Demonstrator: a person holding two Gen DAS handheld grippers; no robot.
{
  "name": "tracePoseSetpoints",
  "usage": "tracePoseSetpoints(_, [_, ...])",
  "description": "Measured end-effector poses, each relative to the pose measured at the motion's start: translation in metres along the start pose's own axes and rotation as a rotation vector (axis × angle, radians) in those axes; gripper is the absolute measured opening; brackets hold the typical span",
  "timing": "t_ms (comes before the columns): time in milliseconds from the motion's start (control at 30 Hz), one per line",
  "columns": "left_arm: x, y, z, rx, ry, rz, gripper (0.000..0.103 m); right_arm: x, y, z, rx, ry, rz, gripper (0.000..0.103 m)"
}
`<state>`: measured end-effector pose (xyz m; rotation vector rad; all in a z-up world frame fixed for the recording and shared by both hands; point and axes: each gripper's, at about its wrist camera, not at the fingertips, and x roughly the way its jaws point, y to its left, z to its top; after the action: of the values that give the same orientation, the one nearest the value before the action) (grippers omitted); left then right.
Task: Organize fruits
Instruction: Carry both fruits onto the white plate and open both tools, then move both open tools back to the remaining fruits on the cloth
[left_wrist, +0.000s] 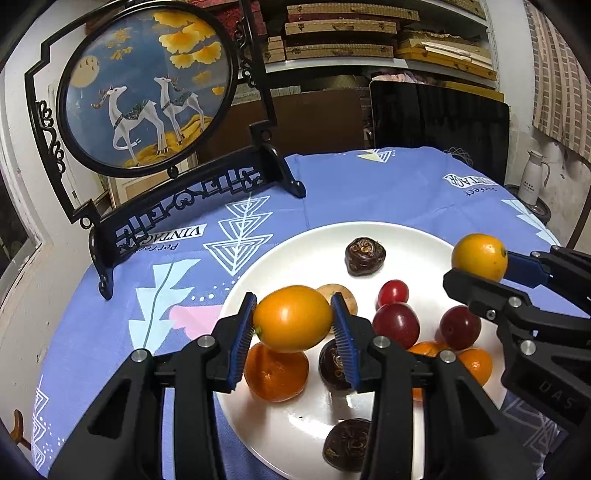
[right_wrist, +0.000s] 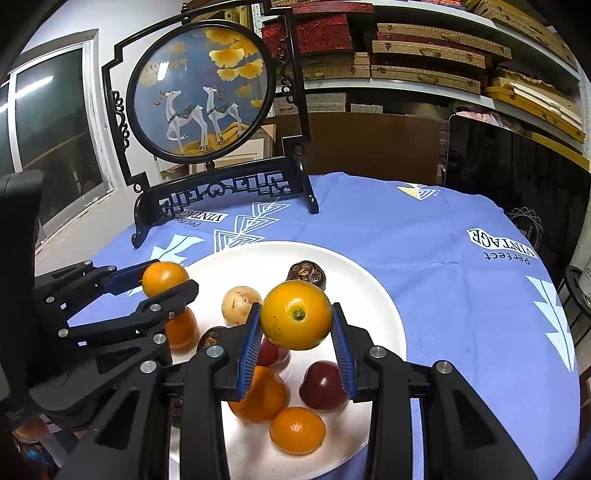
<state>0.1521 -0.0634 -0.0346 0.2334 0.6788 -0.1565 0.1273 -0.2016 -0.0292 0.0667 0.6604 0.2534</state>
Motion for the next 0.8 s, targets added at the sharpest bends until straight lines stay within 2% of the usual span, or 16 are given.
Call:
tracePoseSetpoints(133, [0.001, -0.002, 0.0, 0.003, 0.001, 0.0, 0.041, 0.003, -0.002, -0.002, 0.006, 0.0, 0.005, 0.037])
tracePoseSetpoints(200, [0.001, -0.001, 0.0, -0.003, -0.003, 0.001, 0.041, 0.002, -0.002, -0.002, 0.007, -0.013, 0.008, 0.04])
tracePoseSetpoints(267, [-0.001, 0.0, 0.0, -0.006, -0.017, 0.015, 0.051, 0.0, -0.002, -0.002, 0.011, -0.032, 0.001, 0.065])
tracePoseSetpoints(300, [-0.003, 0.0, 0.0, -0.006, -0.03, 0.03, 0.059, -0.002, -0.003, -0.002, 0.011, -0.043, -0.003, 0.065])
tracePoseSetpoints(333, [-0.005, 0.001, 0.0, -0.011, -0.039, 0.036, 0.064, -0.003, -0.002, -0.001, 0.012, -0.048, -0.001, 0.065])
tracePoseSetpoints(533, [-0.008, 0.005, 0.002, -0.023, -0.054, 0.04, 0.071, -0.005, -0.002, -0.001, 0.014, -0.06, -0.004, 0.066])
tracePoseSetpoints(800, [-0.009, 0.005, 0.002, -0.023, -0.058, 0.039, 0.073, -0.008, -0.002, -0.001, 0.015, -0.071, -0.007, 0.067])
